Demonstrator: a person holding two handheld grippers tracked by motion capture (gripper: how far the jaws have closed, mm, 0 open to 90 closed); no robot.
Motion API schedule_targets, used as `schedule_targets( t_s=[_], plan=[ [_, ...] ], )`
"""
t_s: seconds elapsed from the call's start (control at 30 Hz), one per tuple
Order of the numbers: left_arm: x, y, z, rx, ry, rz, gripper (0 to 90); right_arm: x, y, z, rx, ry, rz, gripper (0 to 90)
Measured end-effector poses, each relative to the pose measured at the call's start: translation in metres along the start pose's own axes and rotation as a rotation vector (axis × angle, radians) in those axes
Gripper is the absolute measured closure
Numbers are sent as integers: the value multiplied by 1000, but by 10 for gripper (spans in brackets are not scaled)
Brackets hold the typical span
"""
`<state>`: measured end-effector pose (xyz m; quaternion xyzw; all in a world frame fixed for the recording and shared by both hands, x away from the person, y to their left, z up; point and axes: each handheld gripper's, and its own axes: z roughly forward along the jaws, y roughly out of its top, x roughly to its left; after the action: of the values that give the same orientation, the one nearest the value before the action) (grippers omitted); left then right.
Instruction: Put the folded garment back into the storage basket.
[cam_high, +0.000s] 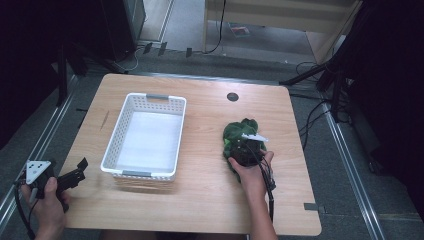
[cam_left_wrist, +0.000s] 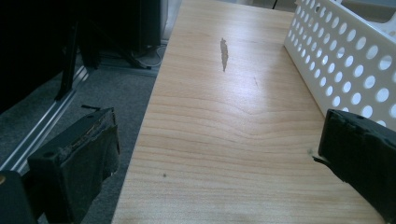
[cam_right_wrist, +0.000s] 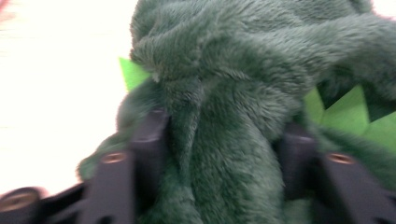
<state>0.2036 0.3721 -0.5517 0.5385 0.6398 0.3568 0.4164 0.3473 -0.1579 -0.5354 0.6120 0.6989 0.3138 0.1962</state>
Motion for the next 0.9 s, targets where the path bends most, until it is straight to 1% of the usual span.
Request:
schedule_targets(
  t_s=[0.03,0.07,0.17,0.23,0.27,0.3,0.33,0.4,0.53,0.6,0.7,0.73,0.8,0.87,0.9],
  plan=[
    [0,0,0,0,0,0,0,0,0,-1,2,15,17,622],
    [0,0,0,0,0,-2,0,0,0,-1,4,16,32,664],
    [1,0,0,2,-3,-7,0,0,0,-2,5,17,56,727],
    [1,0,0,2,-5,-10,0,1,-1,-3,-14,8,68,747],
    [1,0,0,2,-5,-10,0,1,-1,-3,-14,8,68,747],
    [1,0,0,2,-5,-12,0,4,-1,-7,-31,-1,55,759],
    [1,0,0,5,-4,-12,0,5,0,-9,-47,1,52,762],
    [1,0,1,9,-3,-10,0,7,3,-14,-63,2,56,765],
    [1,0,1,12,-2,-10,0,15,15,-28,-104,6,40,766],
    [1,1,1,12,-1,-10,0,19,22,-35,-115,7,35,766],
    [1,0,1,11,0,-7,0,25,31,-45,-130,16,41,766],
    [1,0,1,11,0,-7,0,25,31,-45,-130,16,41,766],
    [1,0,1,9,0,-5,0,31,38,-52,-146,24,33,766],
    [1,0,1,8,0,-4,0,33,40,-55,-148,27,36,766],
    [0,0,1,7,-1,-4,0,38,44,-59,-153,38,35,766]
  ],
)
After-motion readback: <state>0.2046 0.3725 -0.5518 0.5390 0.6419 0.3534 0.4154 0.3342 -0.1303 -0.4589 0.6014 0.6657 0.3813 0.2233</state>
